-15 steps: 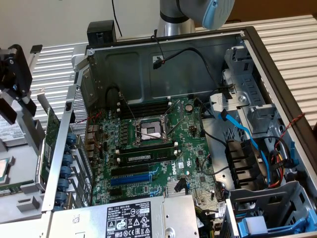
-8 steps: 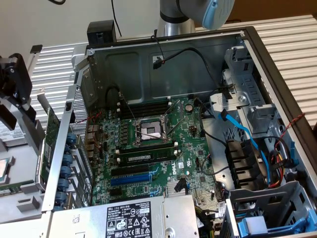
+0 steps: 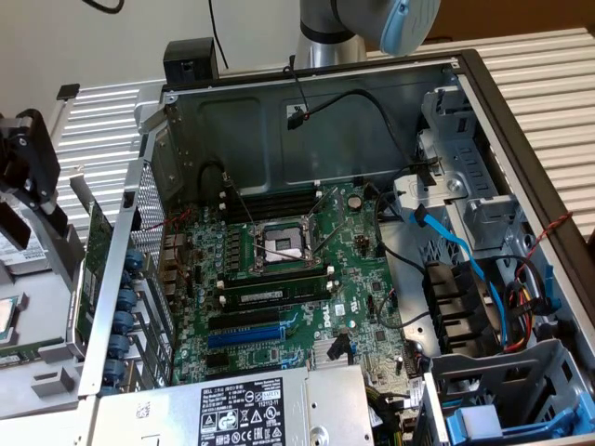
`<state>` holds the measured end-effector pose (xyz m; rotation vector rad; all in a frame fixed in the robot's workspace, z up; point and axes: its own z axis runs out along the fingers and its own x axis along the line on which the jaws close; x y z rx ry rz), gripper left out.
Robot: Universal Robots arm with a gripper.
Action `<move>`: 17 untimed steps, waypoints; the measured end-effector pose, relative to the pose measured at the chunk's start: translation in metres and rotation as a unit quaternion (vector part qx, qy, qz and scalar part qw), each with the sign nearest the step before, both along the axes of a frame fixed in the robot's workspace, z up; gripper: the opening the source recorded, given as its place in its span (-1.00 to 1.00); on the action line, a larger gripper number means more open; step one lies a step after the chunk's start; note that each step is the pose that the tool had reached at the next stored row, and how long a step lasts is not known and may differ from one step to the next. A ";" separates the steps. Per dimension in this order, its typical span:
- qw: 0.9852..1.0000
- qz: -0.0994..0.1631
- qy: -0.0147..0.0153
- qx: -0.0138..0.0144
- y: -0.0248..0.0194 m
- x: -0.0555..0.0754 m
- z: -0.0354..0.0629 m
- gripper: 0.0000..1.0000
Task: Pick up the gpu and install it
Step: 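Pick up the gpu and move the gpu toward the slot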
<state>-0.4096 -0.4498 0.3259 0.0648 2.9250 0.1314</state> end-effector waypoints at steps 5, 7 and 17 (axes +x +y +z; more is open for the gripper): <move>1.000 -0.018 0.000 0.001 -0.0004 0.000 -0.0002 0.02; 1.000 -0.019 0.000 0.002 -0.0007 0.000 -0.0029 0.02; 0.999 -0.049 0.000 0.002 -0.0023 0.000 -0.0208 0.02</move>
